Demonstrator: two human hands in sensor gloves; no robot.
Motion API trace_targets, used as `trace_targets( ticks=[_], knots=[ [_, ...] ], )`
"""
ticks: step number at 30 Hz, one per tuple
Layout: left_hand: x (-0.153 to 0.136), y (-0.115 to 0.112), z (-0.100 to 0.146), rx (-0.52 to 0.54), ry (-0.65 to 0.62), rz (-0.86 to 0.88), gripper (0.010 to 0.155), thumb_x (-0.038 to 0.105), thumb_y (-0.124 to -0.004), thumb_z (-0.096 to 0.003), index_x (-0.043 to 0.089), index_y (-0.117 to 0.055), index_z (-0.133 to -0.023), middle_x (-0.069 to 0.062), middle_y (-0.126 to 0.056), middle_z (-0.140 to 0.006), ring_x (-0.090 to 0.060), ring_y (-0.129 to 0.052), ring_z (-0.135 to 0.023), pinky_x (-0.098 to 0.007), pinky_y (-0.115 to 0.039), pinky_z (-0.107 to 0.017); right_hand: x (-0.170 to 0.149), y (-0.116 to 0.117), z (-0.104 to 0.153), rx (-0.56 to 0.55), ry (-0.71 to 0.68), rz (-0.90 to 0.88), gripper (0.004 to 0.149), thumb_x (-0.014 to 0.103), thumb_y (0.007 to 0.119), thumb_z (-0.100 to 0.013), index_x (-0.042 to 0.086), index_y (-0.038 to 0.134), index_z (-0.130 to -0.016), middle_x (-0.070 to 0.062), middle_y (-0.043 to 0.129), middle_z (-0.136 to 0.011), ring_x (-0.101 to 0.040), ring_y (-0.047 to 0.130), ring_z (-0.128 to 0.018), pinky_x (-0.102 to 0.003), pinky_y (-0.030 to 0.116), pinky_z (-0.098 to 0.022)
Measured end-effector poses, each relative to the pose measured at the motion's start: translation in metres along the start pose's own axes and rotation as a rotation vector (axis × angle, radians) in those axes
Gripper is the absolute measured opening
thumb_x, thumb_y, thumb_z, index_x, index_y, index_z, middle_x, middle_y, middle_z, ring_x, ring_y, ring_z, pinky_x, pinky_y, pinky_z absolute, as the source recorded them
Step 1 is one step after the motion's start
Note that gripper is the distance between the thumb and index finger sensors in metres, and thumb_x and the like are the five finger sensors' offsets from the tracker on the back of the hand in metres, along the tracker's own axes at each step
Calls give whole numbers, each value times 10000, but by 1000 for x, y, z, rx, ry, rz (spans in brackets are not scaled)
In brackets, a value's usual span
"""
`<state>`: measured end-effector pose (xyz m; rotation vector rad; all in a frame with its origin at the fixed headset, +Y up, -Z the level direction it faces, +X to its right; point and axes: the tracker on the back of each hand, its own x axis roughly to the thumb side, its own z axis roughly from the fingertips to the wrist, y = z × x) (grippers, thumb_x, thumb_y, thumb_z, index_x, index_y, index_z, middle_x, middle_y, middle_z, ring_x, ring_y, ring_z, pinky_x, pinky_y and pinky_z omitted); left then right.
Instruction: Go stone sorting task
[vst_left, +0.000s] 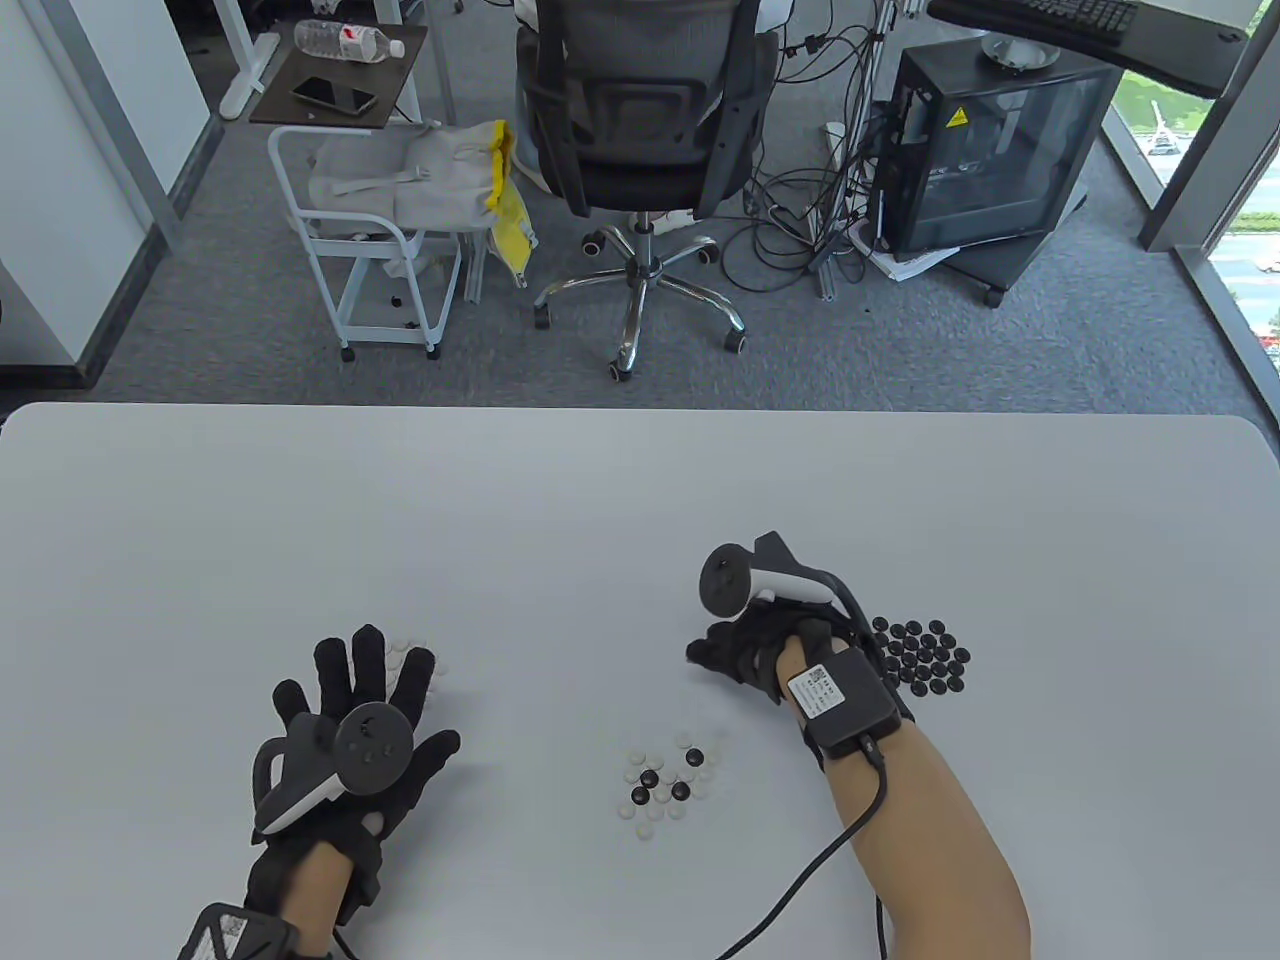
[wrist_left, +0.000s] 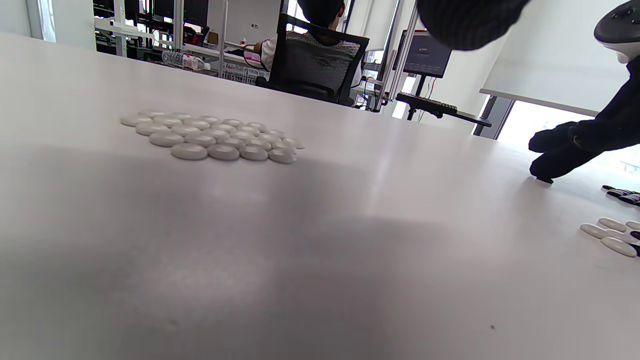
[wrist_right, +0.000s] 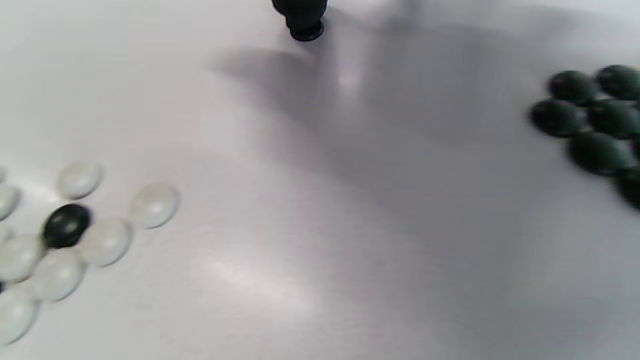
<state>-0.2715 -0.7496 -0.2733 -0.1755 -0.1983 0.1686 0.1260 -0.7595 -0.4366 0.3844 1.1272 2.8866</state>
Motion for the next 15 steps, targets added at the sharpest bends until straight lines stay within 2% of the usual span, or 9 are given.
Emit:
trace_targets(
  ticks=[5, 15],
  knots=[
    [0, 1, -1, 5, -5, -3, 818, 566, -565, -577, 195, -174, -1192, -234, 162, -1115, -530, 190, -929, -820, 18, -512, -50, -1, 5, -28, 143, -122, 707, 516, 477, -606, 80, 559, -1157, -405, 43, -1128, -659, -52, -924, -912, 111, -571],
    [1, -1, -1, 0, -6, -12, 817, 567, -564, -577, 195, -175, -1192, -236, 160, -1115, -533, 187, -929, -821, 15, -511, -86, 4, 18, -49, 241, -153, 714, 518, 476, -608, 66, 564, -1154, -410, 54, -1129, -662, -44, -926, -913, 118, -572]
  ],
)
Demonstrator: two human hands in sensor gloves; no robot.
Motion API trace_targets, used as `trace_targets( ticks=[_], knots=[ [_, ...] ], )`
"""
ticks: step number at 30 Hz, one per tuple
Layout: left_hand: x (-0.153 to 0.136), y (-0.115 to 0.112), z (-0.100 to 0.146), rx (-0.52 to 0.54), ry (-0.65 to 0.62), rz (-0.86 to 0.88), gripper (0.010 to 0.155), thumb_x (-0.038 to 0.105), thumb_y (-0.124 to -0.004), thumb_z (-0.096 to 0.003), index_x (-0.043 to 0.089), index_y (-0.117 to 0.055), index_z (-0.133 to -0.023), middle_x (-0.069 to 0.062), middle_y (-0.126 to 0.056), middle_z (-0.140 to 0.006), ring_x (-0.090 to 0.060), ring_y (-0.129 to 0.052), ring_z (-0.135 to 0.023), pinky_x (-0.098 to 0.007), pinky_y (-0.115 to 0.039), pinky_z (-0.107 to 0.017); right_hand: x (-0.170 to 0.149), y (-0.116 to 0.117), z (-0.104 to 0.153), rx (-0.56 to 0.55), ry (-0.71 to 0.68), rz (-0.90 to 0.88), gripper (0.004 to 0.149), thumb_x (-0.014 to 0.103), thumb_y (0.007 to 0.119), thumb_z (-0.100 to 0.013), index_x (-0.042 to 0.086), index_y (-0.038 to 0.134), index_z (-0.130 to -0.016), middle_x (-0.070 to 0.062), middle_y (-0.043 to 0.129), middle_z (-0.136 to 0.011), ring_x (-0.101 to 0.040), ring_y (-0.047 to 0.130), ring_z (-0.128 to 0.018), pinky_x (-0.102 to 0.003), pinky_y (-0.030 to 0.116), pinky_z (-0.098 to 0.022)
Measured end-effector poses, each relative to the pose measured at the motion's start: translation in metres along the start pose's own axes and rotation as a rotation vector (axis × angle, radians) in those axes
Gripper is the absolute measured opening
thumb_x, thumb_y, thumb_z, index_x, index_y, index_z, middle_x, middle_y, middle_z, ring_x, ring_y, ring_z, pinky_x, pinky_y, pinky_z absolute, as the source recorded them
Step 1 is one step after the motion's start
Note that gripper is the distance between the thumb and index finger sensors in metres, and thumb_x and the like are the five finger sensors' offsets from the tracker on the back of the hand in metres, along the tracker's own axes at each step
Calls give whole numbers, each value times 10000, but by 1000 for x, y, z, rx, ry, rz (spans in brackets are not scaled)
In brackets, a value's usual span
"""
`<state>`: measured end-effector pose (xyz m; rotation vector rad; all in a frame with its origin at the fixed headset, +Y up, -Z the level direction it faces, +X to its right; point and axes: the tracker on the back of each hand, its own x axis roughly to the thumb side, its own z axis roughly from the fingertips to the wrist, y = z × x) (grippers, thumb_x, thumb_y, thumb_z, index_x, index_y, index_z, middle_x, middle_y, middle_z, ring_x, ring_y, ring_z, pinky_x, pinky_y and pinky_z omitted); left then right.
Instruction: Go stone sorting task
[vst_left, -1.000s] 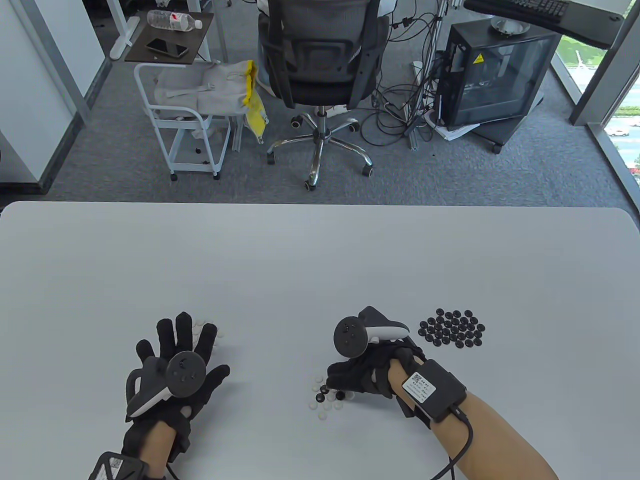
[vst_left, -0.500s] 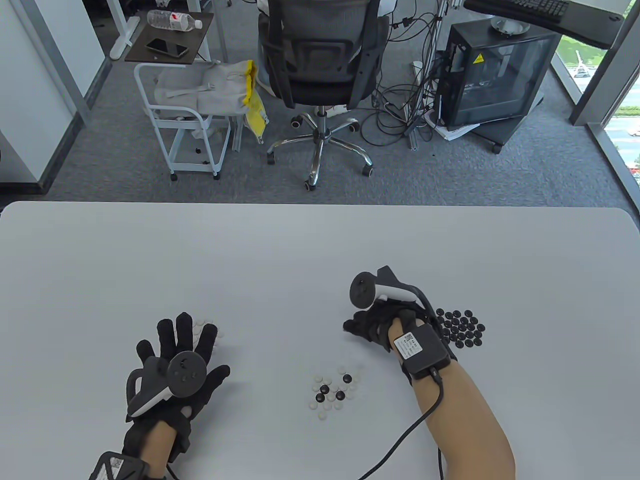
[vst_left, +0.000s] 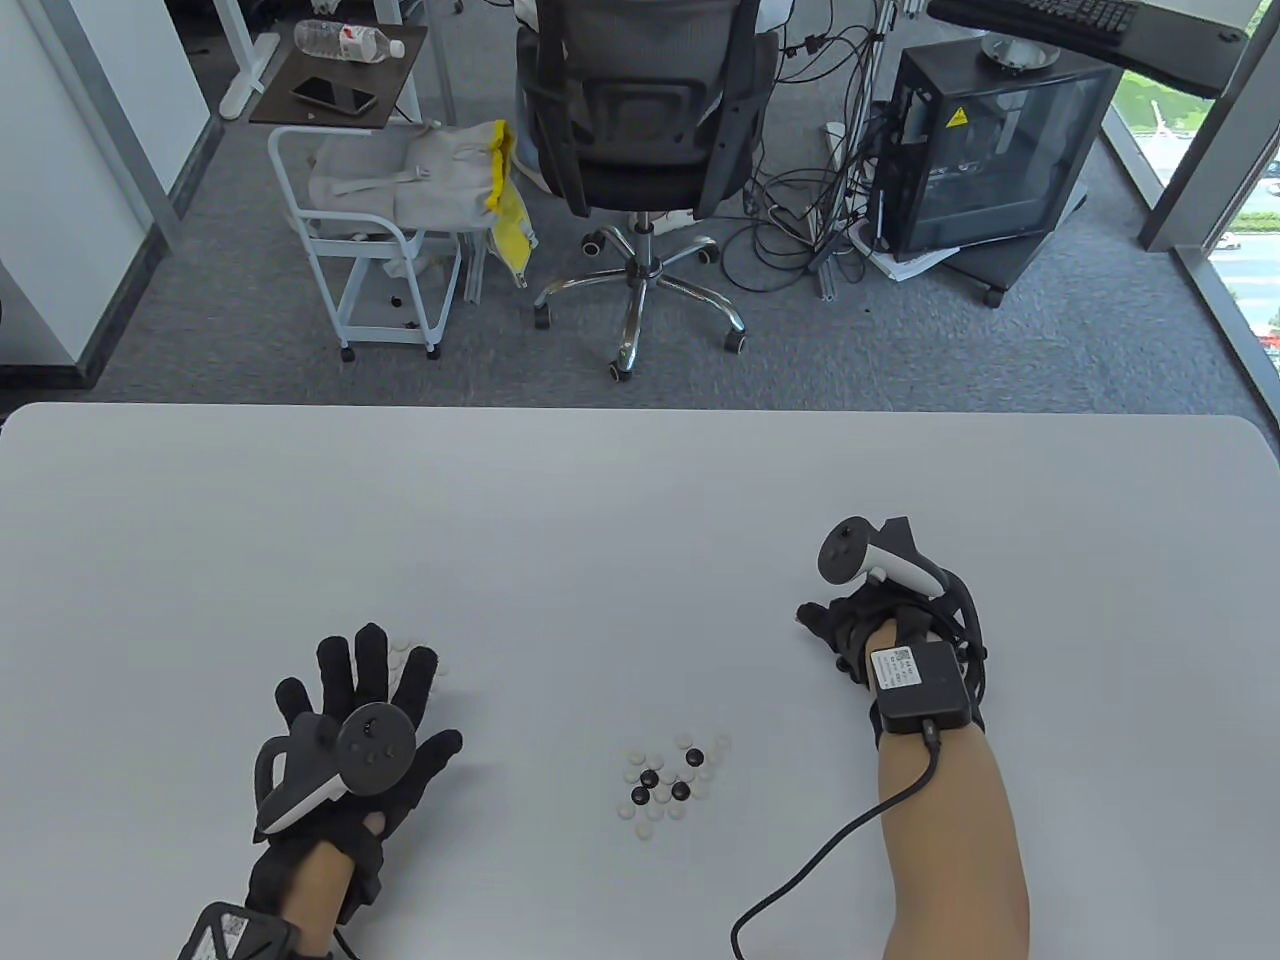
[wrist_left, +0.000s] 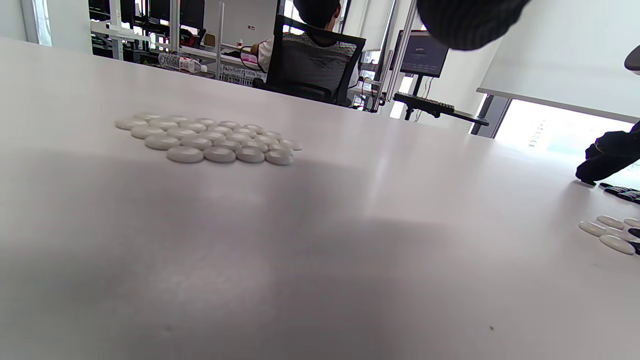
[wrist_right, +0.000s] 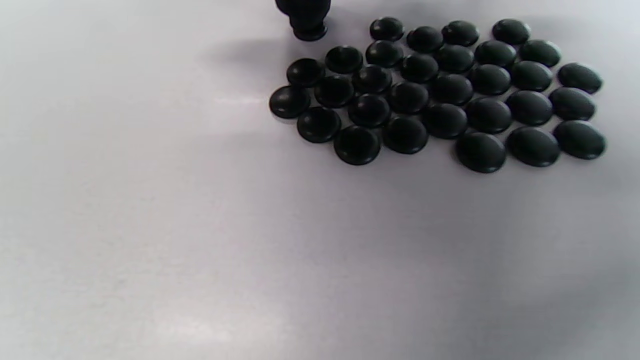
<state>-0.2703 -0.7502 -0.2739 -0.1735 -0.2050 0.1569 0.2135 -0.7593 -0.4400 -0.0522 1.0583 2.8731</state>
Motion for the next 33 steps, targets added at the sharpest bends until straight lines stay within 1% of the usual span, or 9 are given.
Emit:
trace_targets(
  ticks=[9, 16, 17, 20, 21, 25, 28, 30, 33],
  knots=[
    [1, -1, 0, -6, 0, -5, 819, 568, -564, -576, 194, -173, -1191, -236, 159, -1116, -534, 186, -929, -821, 14, -511, -9, -1, 7, 12, 28, -20, 724, 517, 475, -612, 50, 567, -1159, -415, 58, -1128, -663, -47, -923, -911, 113, -565],
    [2, -2, -1, -6, -4, -9, 819, 568, -564, -576, 194, -172, -1190, -238, 161, -1114, -534, 187, -927, -822, 13, -510, 23, -16, 35, -40, -138, 20, 790, 518, 481, -618, -5, 388, -1203, -439, 9, -1108, -669, -83, -900, -905, 97, -560],
    [2, -2, -1, -5, -5, -10, 818, 567, -564, -576, 194, -172, -1190, -236, 160, -1115, -533, 187, -928, -822, 12, -511, 32, -19, 44, -65, -191, 49, 802, 519, 485, -620, -18, 360, -1203, -443, 10, -1108, -670, -70, -901, -904, 95, -559],
    [4, -1, 0, 4, -13, -16, 819, 568, -564, -576, 195, -168, -1189, -239, 161, -1114, -534, 188, -926, -822, 12, -510, 53, -29, 74, -291, -367, 116, 794, 508, 527, -632, -44, 398, -1188, -442, 103, -1132, -663, -29, -922, -886, 96, -554],
    [5, -1, 0, 7, -15, -16, 819, 567, -564, -577, 194, -169, -1189, -239, 160, -1114, -534, 187, -926, -822, 11, -511, 60, -31, 85, -331, -408, 130, 798, 506, 531, -630, -48, 388, -1186, -446, 114, -1133, -663, -23, -923, -878, 92, -557],
    [8, 0, 2, 25, -27, -12, 826, 568, -563, -577, 198, -136, -1179, -239, 164, -1110, -534, 187, -926, -822, 9, -512, 77, -28, 121, -402, -545, 155, 837, 520, 493, -624, -43, 225, -1183, -451, 58, -1117, -664, -53, -901, -857, 67, -553],
    [10, 3, 4, 46, -38, -14, 827, 568, -564, -576, 198, -136, -1179, -238, 165, -1110, -535, 189, -924, -822, 10, -511, 85, -13, 151, -544, -654, 175, 839, 520, 496, -623, -36, 200, -1176, -449, 54, -1116, -663, -48, -903, -852, 69, -560],
    [12, 3, 6, 64, -41, -15, 838, 568, -562, -578, 190, -105, -1171, -242, 174, -1100, -538, 196, -918, -823, 9, -510, 85, -2, 162, -595, -685, 200, 841, 523, 492, -623, -33, 184, -1174, -449, 51, -1116, -663, -46, -904, -849, 72, -564],
    [16, 5, 9, 91, -55, -8, 842, 568, -562, -579, 186, -99, -1169, -240, 198, -1093, -537, 198, -916, -824, 10, -509, 80, 15, 171, -602, -714, 178, 848, 523, 491, -623, -32, 147, -1166, -453, 29, -1108, -664, -58, -899, -849, 65, -563]
  ],
)
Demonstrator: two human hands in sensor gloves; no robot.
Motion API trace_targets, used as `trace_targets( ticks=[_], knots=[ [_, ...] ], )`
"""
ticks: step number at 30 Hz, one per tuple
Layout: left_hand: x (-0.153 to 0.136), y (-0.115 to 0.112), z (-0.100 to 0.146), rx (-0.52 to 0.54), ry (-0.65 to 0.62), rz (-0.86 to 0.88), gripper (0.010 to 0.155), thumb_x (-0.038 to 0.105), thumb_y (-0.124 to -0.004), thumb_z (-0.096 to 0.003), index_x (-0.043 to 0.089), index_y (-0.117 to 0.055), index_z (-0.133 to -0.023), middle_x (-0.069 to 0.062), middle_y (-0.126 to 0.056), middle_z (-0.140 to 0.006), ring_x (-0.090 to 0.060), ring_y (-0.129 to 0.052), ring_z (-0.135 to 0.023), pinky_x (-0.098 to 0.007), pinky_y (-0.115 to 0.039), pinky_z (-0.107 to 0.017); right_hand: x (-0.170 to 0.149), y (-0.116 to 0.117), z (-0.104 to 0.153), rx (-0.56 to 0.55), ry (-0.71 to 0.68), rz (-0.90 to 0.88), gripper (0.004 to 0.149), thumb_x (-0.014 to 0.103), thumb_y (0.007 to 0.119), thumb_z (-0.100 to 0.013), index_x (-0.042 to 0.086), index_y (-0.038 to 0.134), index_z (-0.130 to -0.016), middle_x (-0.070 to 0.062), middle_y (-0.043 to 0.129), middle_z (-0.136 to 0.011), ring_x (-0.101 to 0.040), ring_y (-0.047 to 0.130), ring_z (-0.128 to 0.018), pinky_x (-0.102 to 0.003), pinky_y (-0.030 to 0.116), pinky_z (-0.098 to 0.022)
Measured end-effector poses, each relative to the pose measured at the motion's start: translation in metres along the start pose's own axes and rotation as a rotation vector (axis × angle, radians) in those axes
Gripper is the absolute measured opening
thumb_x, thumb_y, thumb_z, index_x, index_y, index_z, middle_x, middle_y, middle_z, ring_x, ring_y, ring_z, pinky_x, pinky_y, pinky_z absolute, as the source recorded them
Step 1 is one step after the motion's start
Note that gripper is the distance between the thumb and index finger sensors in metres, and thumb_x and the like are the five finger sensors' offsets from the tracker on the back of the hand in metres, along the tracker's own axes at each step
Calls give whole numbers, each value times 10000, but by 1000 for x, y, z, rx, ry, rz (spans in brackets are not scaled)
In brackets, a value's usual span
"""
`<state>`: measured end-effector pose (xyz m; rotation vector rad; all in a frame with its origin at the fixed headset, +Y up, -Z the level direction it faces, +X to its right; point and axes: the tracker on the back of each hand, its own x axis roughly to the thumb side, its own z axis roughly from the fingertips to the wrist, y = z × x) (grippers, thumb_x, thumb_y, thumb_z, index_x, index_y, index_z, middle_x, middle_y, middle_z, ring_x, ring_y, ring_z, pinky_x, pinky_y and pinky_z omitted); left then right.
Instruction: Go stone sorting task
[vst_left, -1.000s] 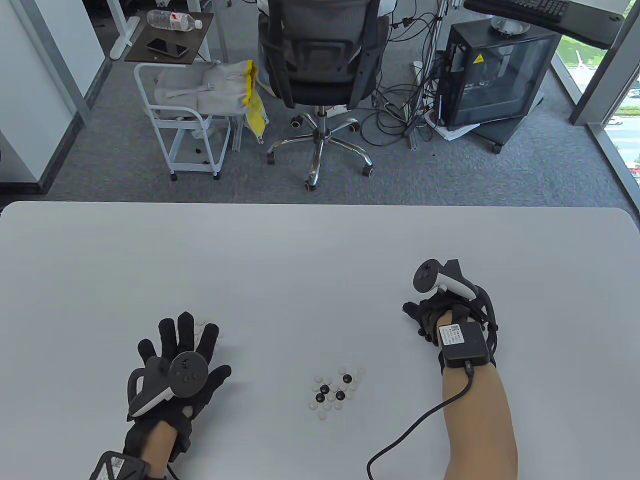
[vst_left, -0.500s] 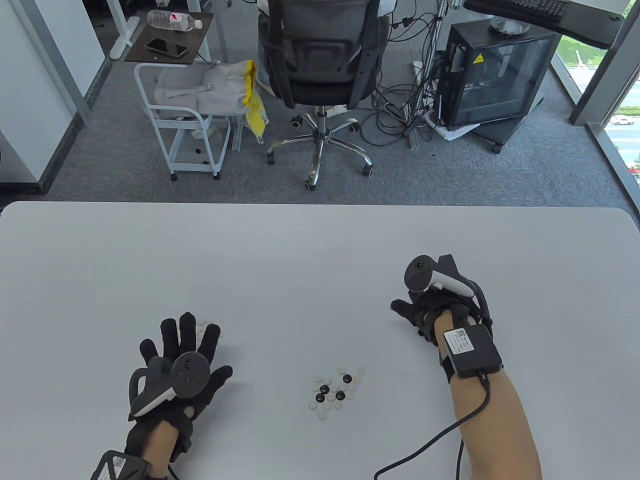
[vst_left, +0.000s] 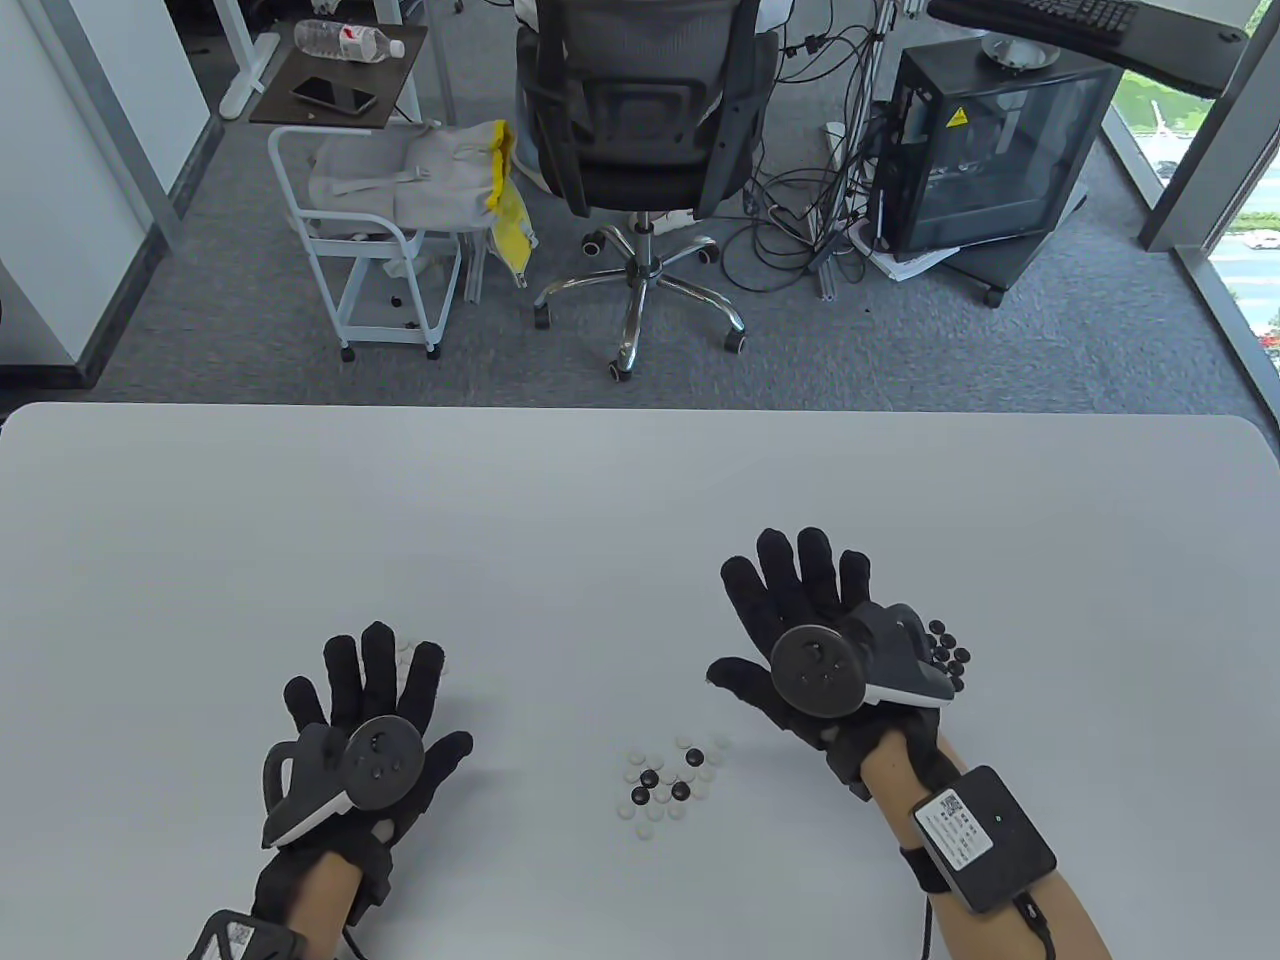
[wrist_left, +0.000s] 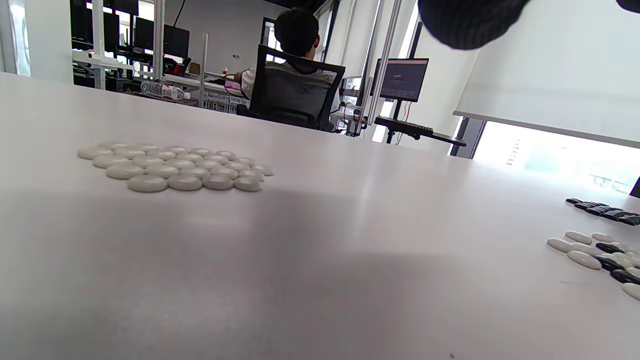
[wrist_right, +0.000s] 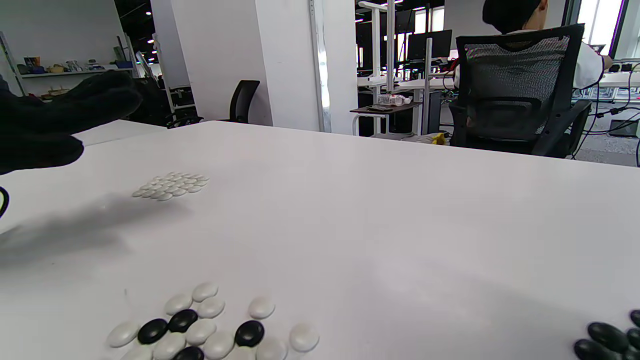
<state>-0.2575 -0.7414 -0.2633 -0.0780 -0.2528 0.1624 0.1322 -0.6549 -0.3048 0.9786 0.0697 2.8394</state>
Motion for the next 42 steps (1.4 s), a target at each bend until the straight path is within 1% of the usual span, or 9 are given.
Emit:
trace_targets(
  ticks=[4, 8, 11, 16, 19, 23, 36, 39, 42],
  knots=[
    [7, 1, 2, 13, -21, -14, 843, 570, -561, -578, 184, -98, -1168, -242, 173, -1100, -537, 195, -918, -823, 8, -509, -2, 11, 19, -44, 8, 23, 851, 526, 493, -624, -27, 135, -1162, -451, 31, -1107, -664, -49, -903, -850, 74, -563],
    [12, -1, 2, 5, -39, -29, 845, 571, -560, -577, 184, -97, -1168, -242, 175, -1100, -537, 196, -917, -823, 10, -508, -10, 29, 36, -67, 32, 21, 847, 527, 491, -624, -17, 128, -1162, -448, 30, -1108, -662, -50, -905, -850, 70, -563],
    [14, -1, 2, 6, -45, -32, 844, 571, -560, -577, 185, -97, -1168, -241, 175, -1100, -537, 195, -918, -823, 10, -508, -17, 45, 42, -20, 66, 11, 851, 529, 485, -625, -20, 112, -1158, -454, 20, -1104, -662, -59, -901, -853, 66, -560],
    [16, -3, 1, 1, -46, -45, 843, 571, -559, -576, 186, -98, -1168, -241, 174, -1100, -536, 198, -918, -823, 14, -506, -28, 69, 50, -34, 79, 20, 849, 526, 487, -625, -17, 108, -1156, -456, 14, -1101, -666, -61, -898, -859, 67, -556],
    [16, -5, -1, -10, -44, -54, 843, 570, -558, -577, 185, -98, -1169, -240, 174, -1101, -536, 199, -917, -823, 14, -506, -34, 81, 55, -2, 86, 39, 850, 527, 487, -624, -16, 105, -1154, -458, 10, -1096, -668, -65, -895, -861, 66, -553],
    [16, -8, -2, -23, -45, -65, 841, 570, -558, -576, 188, -101, -1170, -237, 175, -1101, -534, 201, -918, -822, 18, -507, -38, 85, 62, 0, 93, -4, 852, 528, 490, -622, -17, 112, -1157, -458, 14, -1099, -670, -58, -901, -866, 69, -553],
    [17, -12, -5, -43, -46, -88, 836, 571, -555, -576, 189, -114, -1174, -237, 174, -1103, -533, 196, -920, -823, 14, -507, -38, 90, 60, 22, 90, 4, 848, 524, 494, -625, -22, 128, -1160, -460, 19, -1099, -678, -50, -905, -873, 78, -553],
    [16, -6, -6, -28, -38, -84, 826, 565, -564, -577, 198, -136, -1180, -233, 170, -1110, -530, 199, -921, -822, 19, -510, -39, 87, 62, 8, 94, -1, 851, 524, 495, -624, -24, 129, -1162, -456, 18, -1101, -679, -48, -905, -874, 78, -554],
    [15, 12, -16, -6, -28, -84, 790, 554, -579, -578, 222, -205, -1190, -227, 138, -1130, -526, 183, -931, -820, 14, -515, -42, 85, 64, -3, 103, -15, 847, 523, 494, -627, -26, 136, -1164, -457, 19, -1102, -679, -46, -909, -875, 81, -556]
  ],
)
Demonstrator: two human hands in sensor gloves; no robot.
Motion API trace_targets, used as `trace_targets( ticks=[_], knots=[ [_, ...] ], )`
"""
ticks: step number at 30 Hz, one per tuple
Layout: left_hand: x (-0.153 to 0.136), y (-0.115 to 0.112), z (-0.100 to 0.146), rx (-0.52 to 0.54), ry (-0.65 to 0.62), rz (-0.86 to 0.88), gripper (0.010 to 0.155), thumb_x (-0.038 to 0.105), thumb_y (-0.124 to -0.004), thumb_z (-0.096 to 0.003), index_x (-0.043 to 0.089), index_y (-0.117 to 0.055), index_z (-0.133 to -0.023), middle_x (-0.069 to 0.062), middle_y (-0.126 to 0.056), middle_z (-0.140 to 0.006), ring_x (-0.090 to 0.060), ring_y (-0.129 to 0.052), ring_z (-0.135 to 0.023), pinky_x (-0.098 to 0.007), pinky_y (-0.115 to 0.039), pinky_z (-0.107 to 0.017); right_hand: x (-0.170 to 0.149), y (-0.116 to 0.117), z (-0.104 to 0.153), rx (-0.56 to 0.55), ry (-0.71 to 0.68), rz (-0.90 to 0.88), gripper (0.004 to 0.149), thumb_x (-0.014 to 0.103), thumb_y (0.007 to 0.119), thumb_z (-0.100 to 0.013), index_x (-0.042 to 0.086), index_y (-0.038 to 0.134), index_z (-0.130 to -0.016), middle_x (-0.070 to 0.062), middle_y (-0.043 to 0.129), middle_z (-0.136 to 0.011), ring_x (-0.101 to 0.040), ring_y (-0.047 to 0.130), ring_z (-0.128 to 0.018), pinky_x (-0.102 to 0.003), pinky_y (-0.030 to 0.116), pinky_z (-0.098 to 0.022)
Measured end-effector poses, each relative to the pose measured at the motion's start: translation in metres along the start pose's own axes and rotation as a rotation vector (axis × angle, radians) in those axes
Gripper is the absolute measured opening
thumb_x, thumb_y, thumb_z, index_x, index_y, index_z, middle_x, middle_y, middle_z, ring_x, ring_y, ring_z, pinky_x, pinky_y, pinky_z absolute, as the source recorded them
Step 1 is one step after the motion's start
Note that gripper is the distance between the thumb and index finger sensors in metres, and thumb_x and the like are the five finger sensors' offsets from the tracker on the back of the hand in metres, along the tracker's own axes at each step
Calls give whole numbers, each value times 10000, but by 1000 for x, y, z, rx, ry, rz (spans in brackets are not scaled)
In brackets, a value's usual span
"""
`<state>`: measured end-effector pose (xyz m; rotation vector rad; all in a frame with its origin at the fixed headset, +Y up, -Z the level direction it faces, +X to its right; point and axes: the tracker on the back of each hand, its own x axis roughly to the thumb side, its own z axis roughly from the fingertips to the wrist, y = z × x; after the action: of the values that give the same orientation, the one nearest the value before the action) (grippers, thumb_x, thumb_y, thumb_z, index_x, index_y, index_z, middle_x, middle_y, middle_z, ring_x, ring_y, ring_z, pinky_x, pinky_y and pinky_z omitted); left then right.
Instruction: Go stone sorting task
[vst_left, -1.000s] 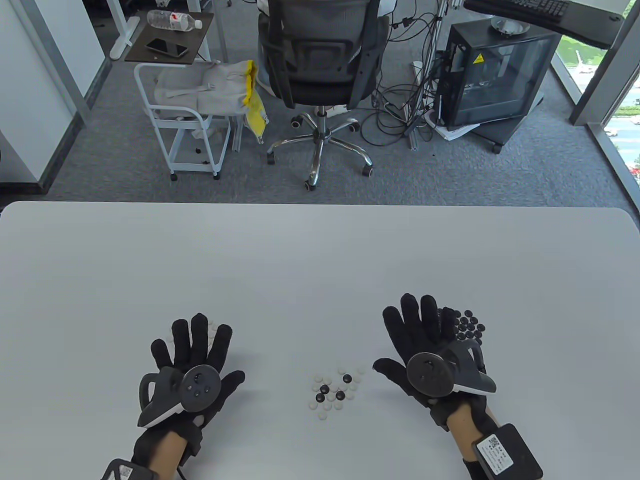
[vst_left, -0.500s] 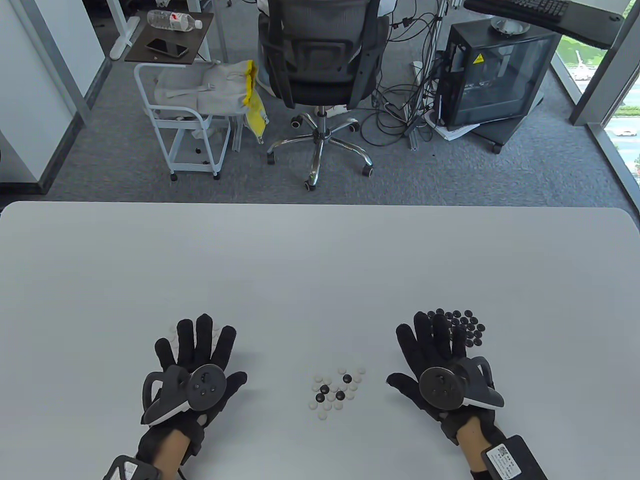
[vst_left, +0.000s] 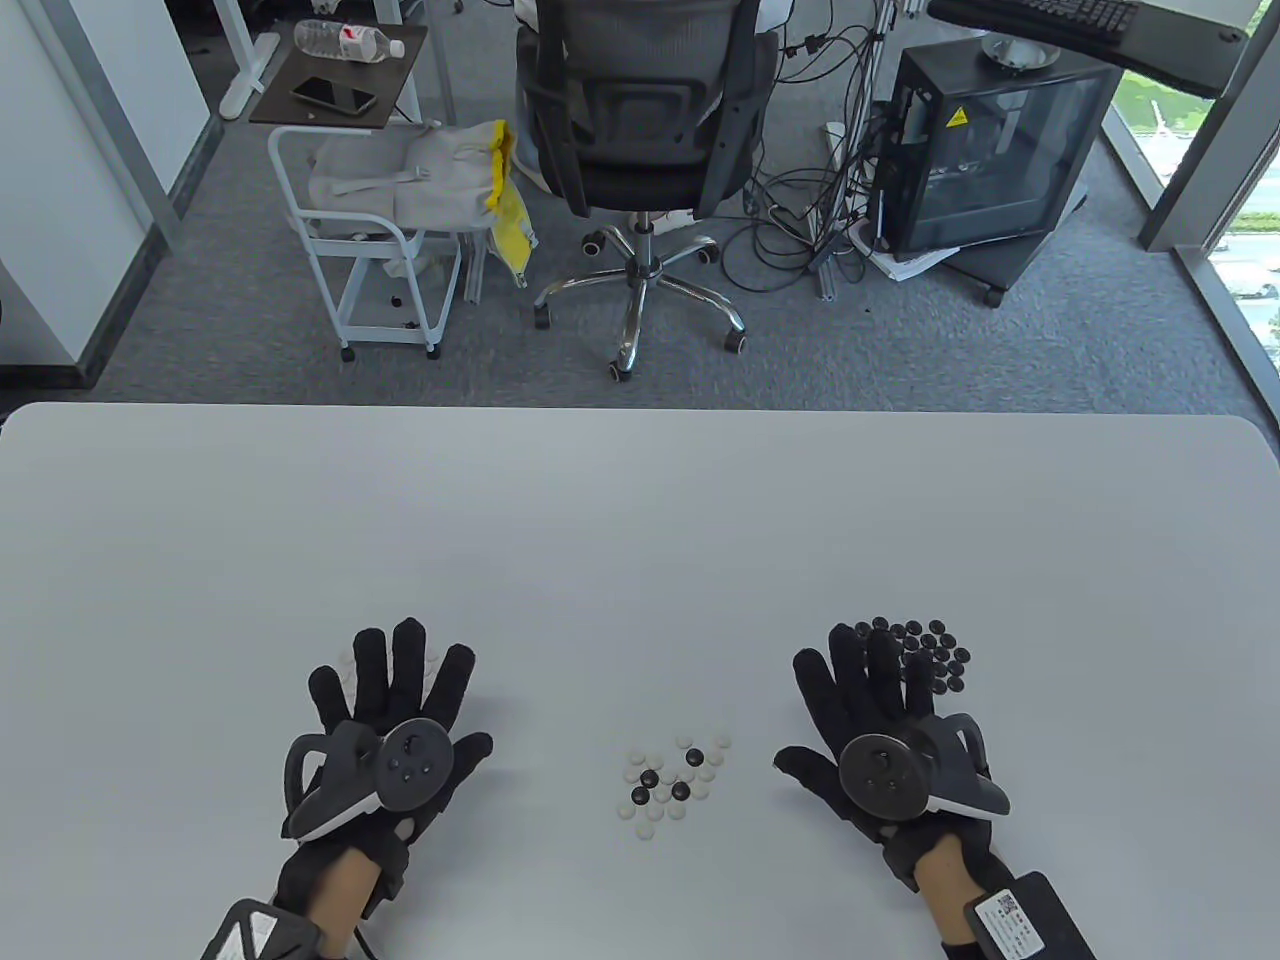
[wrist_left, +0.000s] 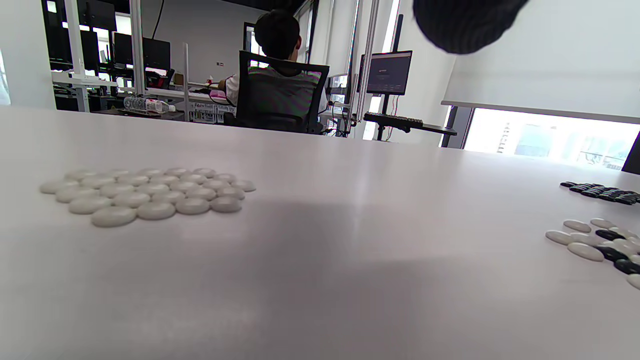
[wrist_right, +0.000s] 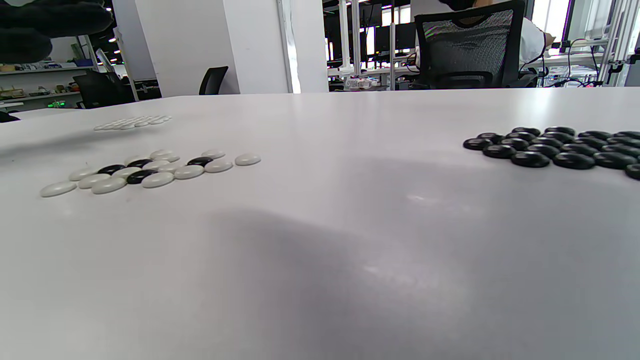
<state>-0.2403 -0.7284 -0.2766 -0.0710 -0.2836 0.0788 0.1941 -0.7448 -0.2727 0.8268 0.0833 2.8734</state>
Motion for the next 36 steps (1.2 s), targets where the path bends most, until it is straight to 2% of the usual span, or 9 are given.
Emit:
trace_targets(
  ticks=[3, 5, 7, 10, 12, 17, 25, 30, 36],
  knots=[
    [0, 24, -17, -72, 5, 26, 781, 554, -591, -575, 222, -254, -1197, -219, 102, -1153, -519, 167, -952, -822, 1, -541, -3, -2, 2, -5, 10, -12, 849, 523, 498, -626, -28, 143, -1165, -457, 20, -1103, -680, -44, -909, -877, 84, -556],
    [0, 38, -35, -236, 25, 100, 763, 568, -581, -577, 246, -286, -1202, -218, 101, -1158, -522, 166, -951, -825, -9, -543, -4, -3, 3, -13, 14, -20, 849, 524, 499, -626, -30, 150, -1168, -459, 25, -1103, -681, -43, -910, -880, 87, -557],
    [4, 44, -51, -336, 43, 160, 708, 563, -584, -580, 273, -396, -1198, -211, 89, -1162, -521, 165, -951, -823, -4, -537, -5, -3, 3, -12, 17, -24, 849, 523, 500, -626, -31, 156, -1170, -459, 26, -1103, -682, -39, -912, -884, 91, -556],
    [19, 38, -75, -556, 61, 190, 654, 565, -574, -581, 307, -499, -1177, -202, 93, -1157, -519, 175, -940, -819, 6, -526, -7, -1, 3, 4, 23, -36, 844, 520, 500, -629, -33, 164, -1172, -458, 25, -1103, -685, -39, -910, -887, 93, -554],
    [31, 29, -88, -634, 55, 214, 634, 559, -583, -572, 306, -570, -1153, -212, 61, -1158, -533, 146, -942, -820, -18, -532, -7, -1, 3, 6, 23, -38, 843, 519, 500, -631, -35, 169, -1173, -459, 24, -1103, -683, -39, -911, -887, 93, -554],
    [73, 4, -111, -708, -53, 298, 596, 548, -601, -567, 304, -700, -1101, -210, -10, -1170, -543, 89, -952, -818, -50, -533, -6, 0, 3, 8, 17, -38, 845, 521, 505, -629, -34, 178, -1176, -459, 25, -1103, -684, -40, -911, -889, 95, -554],
    [128, -35, -128, -781, -175, 304, 599, 549, -586, -554, 329, -672, -1104, -206, 5, -1161, -543, 102, -942, -817, -39, -524, -6, 0, 3, 20, 14, -54, 842, 519, 508, -634, -37, 186, -1178, -461, 24, -1101, -685, -40, -910, -889, 95, -553],
    [148, -48, -126, -788, -230, 274, 618, 553, -574, -552, 332, -601, -1129, -213, 33, -1151, -543, 109, -937, -818, -34, -521, -8, -2, 4, 15, 17, -69, 840, 518, 501, -635, -38, 188, -1181, -463, 23, -1102, -685, -42, -910, -892, 94, -551],
    [148, -57, -125, -784, -212, 260, 664, 565, -530, -521, 345, -524, -1148, -212, 73, -1136, -541, 147, -922, -817, -17, -514, -7, -2, 4, 25, 22, -67, 841, 519, 503, -634, -37, 189, -1180, -462, 18, -1102, -685, -44, -908, -893, 95, -550]
  ],
)
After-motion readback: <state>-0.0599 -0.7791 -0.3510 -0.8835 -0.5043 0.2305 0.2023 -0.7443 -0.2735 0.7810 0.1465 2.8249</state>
